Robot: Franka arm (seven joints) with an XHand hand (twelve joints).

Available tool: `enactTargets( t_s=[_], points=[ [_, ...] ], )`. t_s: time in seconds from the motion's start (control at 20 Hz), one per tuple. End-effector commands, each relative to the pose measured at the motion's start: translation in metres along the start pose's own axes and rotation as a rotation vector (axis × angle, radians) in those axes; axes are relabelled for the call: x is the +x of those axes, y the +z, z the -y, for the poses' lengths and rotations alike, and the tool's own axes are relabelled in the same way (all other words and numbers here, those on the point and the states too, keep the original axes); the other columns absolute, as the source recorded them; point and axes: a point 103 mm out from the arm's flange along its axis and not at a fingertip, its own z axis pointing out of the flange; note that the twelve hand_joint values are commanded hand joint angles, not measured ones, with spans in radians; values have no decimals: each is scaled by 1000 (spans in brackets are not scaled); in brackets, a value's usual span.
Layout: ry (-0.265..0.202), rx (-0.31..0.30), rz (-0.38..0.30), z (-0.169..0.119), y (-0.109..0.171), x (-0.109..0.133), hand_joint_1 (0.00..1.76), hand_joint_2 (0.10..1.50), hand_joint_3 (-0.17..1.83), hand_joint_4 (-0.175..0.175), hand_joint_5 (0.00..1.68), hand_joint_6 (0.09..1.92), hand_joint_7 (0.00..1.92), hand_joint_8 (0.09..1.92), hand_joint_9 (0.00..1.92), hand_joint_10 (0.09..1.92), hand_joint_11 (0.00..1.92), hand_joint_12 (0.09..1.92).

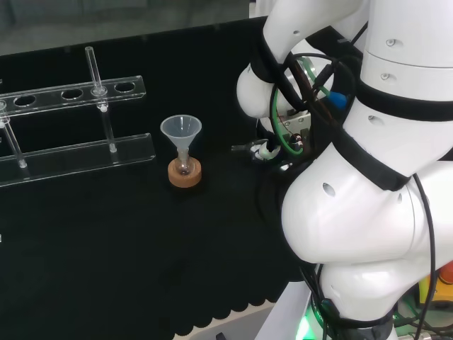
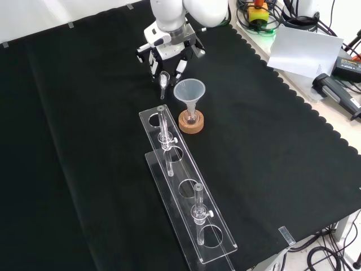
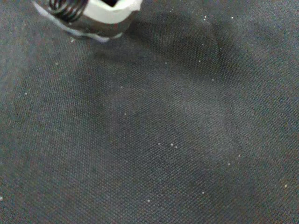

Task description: Pick up the weighing funnel.

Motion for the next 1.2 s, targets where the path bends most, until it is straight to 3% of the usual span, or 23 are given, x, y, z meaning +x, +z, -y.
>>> enactTargets(
  t_s=[0.05,1.2],
  points=[
    [14,-11,-30,0,-6,-1,1119,776,359,175,1384,349,1574,87,1165,177,0,1561],
    [63,-28,-104,-3,-44,2,1124,736,430,175,1397,342,1593,87,1187,159,0,1567]
  ],
)
